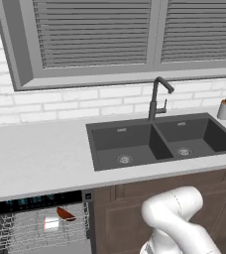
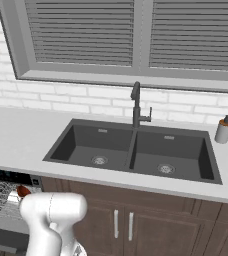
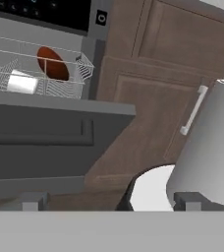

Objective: Pick up the cup and bowl from the counter, place them in the dishwasher, and close the dishwasher door.

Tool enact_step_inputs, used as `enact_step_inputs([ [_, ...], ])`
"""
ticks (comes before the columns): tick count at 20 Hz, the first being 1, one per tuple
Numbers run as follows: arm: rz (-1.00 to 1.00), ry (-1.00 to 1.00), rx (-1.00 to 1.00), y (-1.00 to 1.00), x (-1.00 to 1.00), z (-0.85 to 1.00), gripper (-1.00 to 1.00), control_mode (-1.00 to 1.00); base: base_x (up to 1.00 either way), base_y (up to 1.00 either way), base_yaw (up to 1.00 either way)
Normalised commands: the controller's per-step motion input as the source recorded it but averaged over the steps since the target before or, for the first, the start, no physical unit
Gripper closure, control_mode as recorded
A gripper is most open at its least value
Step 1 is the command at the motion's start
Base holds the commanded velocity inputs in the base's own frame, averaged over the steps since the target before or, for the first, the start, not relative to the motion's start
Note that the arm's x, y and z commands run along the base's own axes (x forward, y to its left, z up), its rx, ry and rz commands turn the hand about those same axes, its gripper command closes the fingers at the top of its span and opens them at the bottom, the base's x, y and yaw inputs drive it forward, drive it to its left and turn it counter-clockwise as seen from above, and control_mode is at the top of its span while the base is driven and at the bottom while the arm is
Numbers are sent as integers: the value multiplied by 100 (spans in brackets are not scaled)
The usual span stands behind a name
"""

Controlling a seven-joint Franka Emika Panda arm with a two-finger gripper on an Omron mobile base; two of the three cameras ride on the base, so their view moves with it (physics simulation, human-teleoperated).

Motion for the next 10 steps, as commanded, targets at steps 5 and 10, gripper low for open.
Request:
enact_step_inputs([
  [5,1,-11,-4,60,26,-72,-100,-100,0,0,0],
  [10,1,-29,-3,68,36,-68,-100,-100,0,0,0],
])
